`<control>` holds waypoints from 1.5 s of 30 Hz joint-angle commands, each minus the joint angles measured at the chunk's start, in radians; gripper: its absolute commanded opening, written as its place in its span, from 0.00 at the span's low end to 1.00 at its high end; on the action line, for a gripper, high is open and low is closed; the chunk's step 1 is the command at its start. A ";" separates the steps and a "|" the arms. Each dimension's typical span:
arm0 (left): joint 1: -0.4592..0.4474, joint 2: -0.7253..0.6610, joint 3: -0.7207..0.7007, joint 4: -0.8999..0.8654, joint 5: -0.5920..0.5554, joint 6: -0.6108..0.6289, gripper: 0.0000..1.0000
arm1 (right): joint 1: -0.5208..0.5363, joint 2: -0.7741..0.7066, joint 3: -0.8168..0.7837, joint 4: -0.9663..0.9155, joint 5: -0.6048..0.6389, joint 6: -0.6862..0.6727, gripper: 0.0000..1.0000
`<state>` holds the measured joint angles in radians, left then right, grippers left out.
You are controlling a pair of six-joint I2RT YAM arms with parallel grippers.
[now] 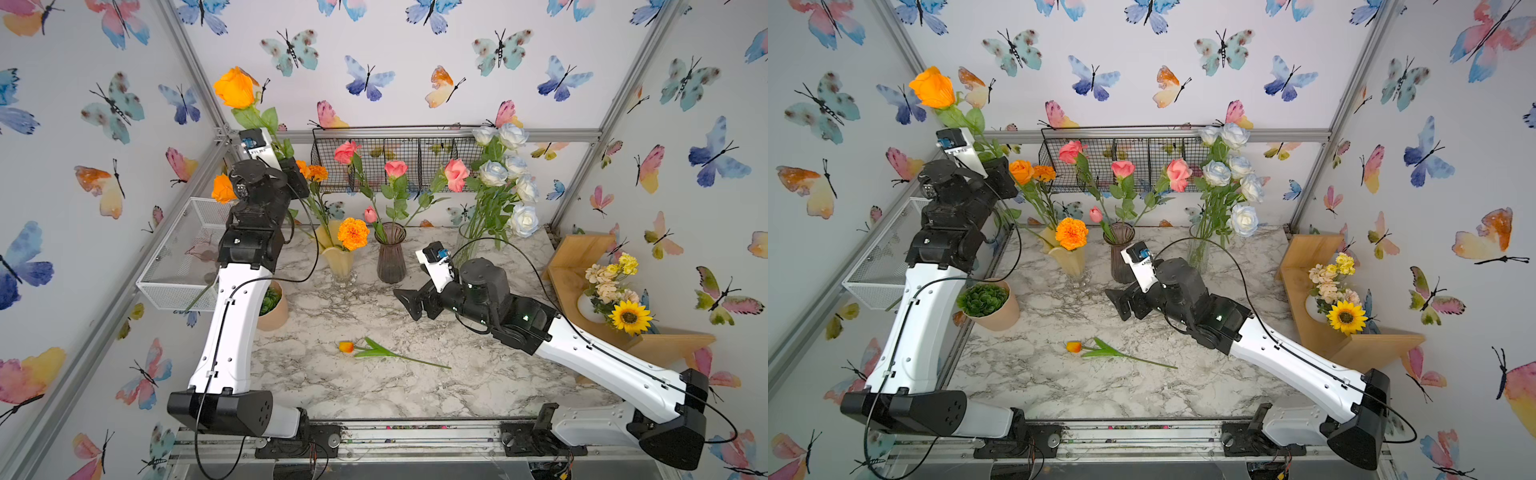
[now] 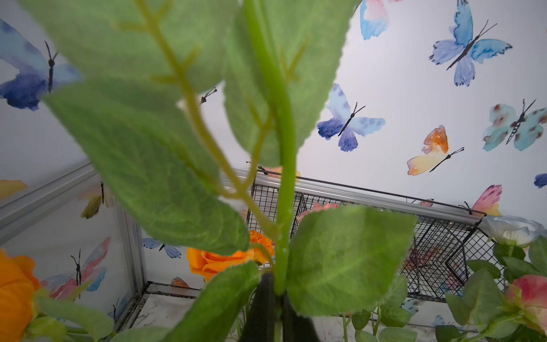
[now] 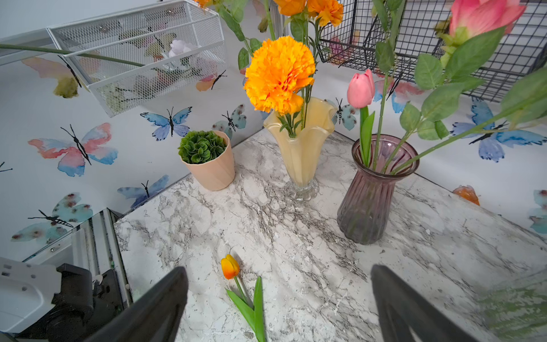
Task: Arrange the flowers in different vases according to their colors
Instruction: Insert the flower into the vase.
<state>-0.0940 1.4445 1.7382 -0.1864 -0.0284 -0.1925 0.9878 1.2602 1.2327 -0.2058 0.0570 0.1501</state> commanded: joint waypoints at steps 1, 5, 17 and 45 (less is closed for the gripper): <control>0.003 0.015 -0.083 0.123 0.061 -0.023 0.00 | 0.002 -0.019 -0.021 -0.005 0.032 0.015 0.98; 0.002 0.019 -0.193 0.209 0.076 -0.041 0.00 | 0.002 -0.015 -0.025 -0.003 0.028 0.013 0.98; 0.014 0.025 -0.389 0.335 0.040 -0.087 0.01 | 0.002 -0.015 -0.030 -0.013 0.037 0.011 0.99; 0.025 -0.188 -0.476 0.255 0.110 -0.207 0.99 | -0.017 0.050 0.005 -0.149 -0.111 0.046 0.97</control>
<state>-0.0731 1.3014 1.2736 0.0971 0.0532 -0.3798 0.9802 1.2861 1.2221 -0.2932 0.0311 0.1833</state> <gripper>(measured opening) 0.987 0.967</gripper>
